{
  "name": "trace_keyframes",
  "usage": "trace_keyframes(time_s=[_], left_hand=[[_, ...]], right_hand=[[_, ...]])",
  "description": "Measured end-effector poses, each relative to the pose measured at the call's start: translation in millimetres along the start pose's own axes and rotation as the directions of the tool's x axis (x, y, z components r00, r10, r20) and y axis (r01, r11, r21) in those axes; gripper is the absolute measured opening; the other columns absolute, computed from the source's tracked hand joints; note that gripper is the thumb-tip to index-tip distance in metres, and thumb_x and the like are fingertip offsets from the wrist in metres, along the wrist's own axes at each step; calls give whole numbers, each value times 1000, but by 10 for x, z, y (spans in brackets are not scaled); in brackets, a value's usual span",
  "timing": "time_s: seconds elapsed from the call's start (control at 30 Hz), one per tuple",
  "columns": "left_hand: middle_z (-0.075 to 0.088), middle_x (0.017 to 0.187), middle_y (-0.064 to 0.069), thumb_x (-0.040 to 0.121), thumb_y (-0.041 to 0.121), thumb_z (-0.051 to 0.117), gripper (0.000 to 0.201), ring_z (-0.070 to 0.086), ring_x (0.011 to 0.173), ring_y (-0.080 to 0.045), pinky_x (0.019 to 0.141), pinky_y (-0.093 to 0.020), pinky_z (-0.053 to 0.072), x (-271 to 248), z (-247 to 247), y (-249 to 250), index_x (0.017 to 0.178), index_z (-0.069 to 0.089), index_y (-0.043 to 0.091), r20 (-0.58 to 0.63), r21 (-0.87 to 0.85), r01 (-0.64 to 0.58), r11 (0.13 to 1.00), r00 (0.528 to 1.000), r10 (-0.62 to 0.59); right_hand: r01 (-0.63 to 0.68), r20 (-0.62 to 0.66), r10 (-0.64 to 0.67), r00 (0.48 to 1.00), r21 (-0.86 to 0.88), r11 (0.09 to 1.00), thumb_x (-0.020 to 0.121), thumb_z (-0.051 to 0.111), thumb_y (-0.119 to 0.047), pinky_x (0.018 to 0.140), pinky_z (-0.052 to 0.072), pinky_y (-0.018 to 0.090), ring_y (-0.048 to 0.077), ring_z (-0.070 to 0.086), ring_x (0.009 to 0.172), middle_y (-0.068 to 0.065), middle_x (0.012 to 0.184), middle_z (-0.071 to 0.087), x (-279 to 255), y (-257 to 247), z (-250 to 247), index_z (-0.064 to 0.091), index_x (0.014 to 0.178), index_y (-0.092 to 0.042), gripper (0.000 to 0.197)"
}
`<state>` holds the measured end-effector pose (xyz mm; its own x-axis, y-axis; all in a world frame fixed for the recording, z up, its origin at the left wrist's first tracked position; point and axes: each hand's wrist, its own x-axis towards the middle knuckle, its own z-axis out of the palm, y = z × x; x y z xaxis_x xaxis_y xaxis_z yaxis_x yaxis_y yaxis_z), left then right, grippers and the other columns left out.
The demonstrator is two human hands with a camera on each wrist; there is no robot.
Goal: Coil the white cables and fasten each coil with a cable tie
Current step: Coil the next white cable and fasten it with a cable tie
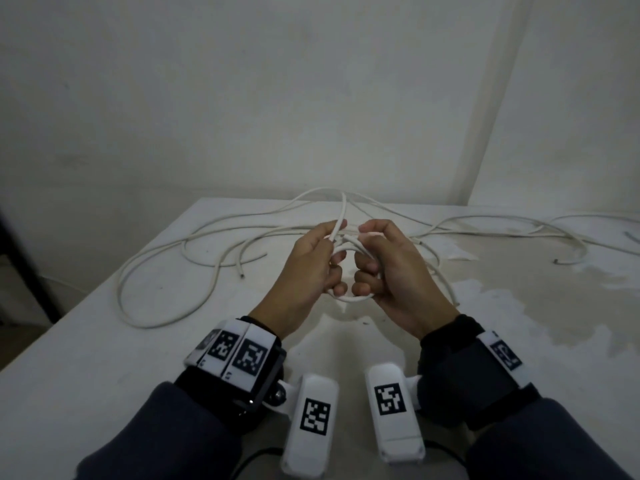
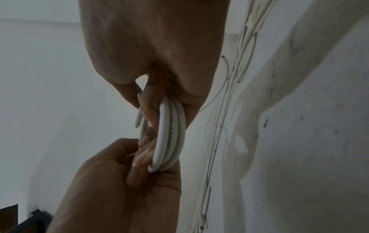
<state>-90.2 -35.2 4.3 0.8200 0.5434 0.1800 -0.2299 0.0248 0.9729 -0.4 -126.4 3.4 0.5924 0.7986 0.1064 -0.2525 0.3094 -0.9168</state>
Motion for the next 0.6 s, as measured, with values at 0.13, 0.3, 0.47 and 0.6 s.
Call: trace_keyframes(time_s=[0.13, 0.3, 0.47, 0.6], left_hand=[[40, 62, 2, 99, 6, 27, 34, 27, 39, -7, 41, -22, 33, -10, 9, 2, 125, 47, 14, -39, 51, -6, 999, 999, 8], [36, 57, 1, 100, 12, 39, 26, 26, 38, -8, 42, -22, 32, -36, 13, 51, 115, 57, 3, -22, 45, -55, 997, 998, 56], [56, 58, 6, 90, 20, 63, 17, 41, 38, -4, 38, -20, 36, -37, 17, 35, 99, 66, 6, -109, 200, -187, 962, 971, 212], [63, 70, 3, 90, 14, 64, 12, 51, 48, 2, 46, -12, 38, -13, -23, 37, 93, 69, 4, -155, 280, -322, 904, 914, 374]], right_hand=[[13, 34, -11, 999, -57, 998, 99, 38, -8, 39, 34, 22, 9, 27, 39, -2, 52, 34, -3, -6, -5, 49, 125, -28, 34], [36, 76, -29, 997, -94, 995, 99, 36, -8, 42, 38, 23, 9, 27, 41, -2, 53, 32, -23, -24, -7, 50, 132, -40, 47], [74, 32, -71, 997, -108, 991, 97, 48, -13, 47, 40, 26, 9, 28, 38, 0, 53, 36, -33, -14, 84, 46, 115, -19, 19], [162, 32, -159, 987, -171, 972, 96, 55, -19, 62, 48, 33, 12, 45, 48, 6, 65, 53, -15, 7, 89, 52, 101, -22, 7]])
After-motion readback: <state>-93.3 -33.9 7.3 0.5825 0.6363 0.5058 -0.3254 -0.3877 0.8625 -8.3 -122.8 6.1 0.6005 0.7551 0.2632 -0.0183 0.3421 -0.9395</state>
